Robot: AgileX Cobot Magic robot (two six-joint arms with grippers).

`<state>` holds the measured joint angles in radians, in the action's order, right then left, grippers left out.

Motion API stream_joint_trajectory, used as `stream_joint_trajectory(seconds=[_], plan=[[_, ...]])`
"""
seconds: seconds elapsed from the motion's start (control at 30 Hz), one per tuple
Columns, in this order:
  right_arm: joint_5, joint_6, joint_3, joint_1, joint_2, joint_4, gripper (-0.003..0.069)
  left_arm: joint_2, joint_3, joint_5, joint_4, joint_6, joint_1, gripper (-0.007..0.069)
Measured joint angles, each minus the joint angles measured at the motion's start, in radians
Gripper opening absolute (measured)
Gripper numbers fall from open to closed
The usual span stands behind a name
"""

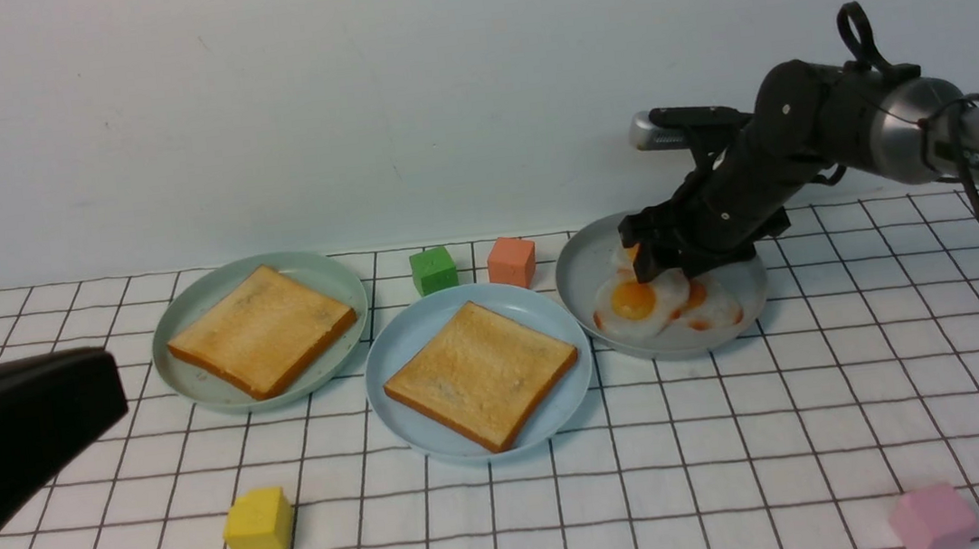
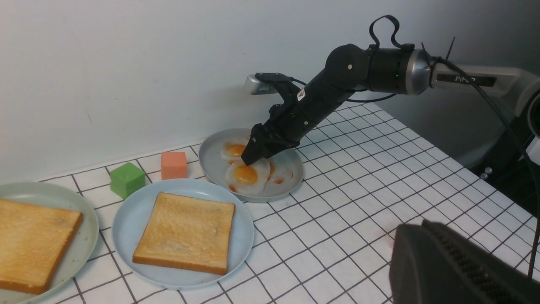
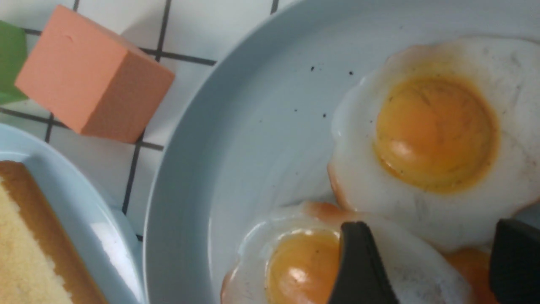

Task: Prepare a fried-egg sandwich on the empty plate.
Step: Use the right arm to grab a fried egg

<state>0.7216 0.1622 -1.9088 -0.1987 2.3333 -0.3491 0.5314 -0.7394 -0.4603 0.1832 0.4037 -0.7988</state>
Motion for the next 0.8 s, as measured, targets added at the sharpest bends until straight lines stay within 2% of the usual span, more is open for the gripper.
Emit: stream_joint_trajectory(seconds=[0.1, 0.2, 0.3, 0.33, 0.37, 0.53, 0.8], plan=[[-0.003, 0.02, 0.0, 0.0, 0.002, 0.001, 0.04, 0.0, 0.0, 0.0, 0.0, 0.0, 0.0, -0.0013], [-0.002, 0.024, 0.0, 0.0, 0.002, 0.0, 0.0337, 0.0, 0.0, 0.0, 0.0, 0.0, 0.0, -0.0013], [0.009, 0.033, 0.0, 0.0, -0.01, -0.005, 0.022, 0.0, 0.0, 0.0, 0.0, 0.0, 0.0, -0.0013], [0.009, 0.033, 0.0, 0.0, -0.01, -0.006, 0.022, 0.0, 0.0, 0.0, 0.0, 0.0, 0.0, -0.0013], [0.014, 0.038, 0.0, 0.0, -0.021, -0.007, 0.0166, 0.0, 0.0, 0.0, 0.0, 0.0, 0.0, -0.0013], [0.017, 0.041, 0.0, 0.0, -0.048, -0.012, 0.0047, 0.0, 0.0, 0.0, 0.0, 0.0, 0.0, -0.0013], [0.077, 0.043, 0.0, 0.0, -0.078, -0.027, 0.0043, 0.0, 0.0, -0.022, 0.0, 0.0, 0.0, -0.0013]])
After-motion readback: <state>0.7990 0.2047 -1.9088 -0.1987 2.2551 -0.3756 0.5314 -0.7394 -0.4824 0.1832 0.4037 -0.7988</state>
